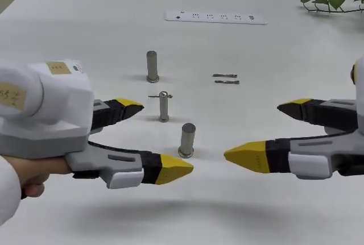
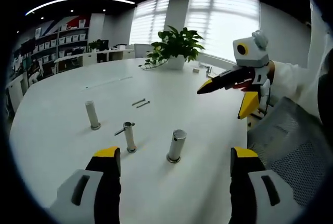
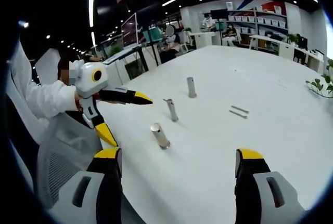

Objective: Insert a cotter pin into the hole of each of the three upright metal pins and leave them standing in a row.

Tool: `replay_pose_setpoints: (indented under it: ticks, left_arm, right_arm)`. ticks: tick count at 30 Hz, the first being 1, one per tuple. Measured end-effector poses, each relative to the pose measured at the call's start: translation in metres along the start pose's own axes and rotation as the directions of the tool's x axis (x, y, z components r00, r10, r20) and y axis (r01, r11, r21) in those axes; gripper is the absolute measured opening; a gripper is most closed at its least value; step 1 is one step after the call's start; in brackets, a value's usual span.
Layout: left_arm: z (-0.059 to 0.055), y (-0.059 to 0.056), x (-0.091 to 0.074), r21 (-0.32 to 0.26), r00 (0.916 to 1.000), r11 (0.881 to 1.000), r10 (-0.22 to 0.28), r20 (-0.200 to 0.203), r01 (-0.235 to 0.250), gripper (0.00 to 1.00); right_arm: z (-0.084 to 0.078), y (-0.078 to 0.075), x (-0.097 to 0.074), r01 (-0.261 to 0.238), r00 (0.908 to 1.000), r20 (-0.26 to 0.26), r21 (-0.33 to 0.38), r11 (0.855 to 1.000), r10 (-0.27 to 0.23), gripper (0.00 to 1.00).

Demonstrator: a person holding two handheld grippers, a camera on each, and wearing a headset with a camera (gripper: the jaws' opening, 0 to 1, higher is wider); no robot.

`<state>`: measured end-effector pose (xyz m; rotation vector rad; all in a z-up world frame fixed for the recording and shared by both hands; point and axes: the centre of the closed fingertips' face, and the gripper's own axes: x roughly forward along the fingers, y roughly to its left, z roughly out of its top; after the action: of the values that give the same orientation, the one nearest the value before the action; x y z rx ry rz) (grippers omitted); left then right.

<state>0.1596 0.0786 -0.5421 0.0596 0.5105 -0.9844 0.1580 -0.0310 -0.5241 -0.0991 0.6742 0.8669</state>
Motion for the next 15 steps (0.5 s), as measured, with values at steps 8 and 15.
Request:
replay_pose_setpoints:
  ticks: [8,15]
  left_arm:
    - [-0.006,0.002,-0.012,-0.023,0.9999,1.000,0.013,0.001,-0.013,0.99]
    - [0.001,0.007,-0.021,-0.047,0.9983,0.998,0.046,0.035,-0.044,0.99]
  right_arm:
    - [-0.001,-0.006,-0.002,0.012,0.9997,-0.021,-0.007,1.000,-0.012,0.88]
    - [0.000,-0.015,-0.006,0.021,0.9987,-0.045,-0.034,0.999,-0.023,0.84]
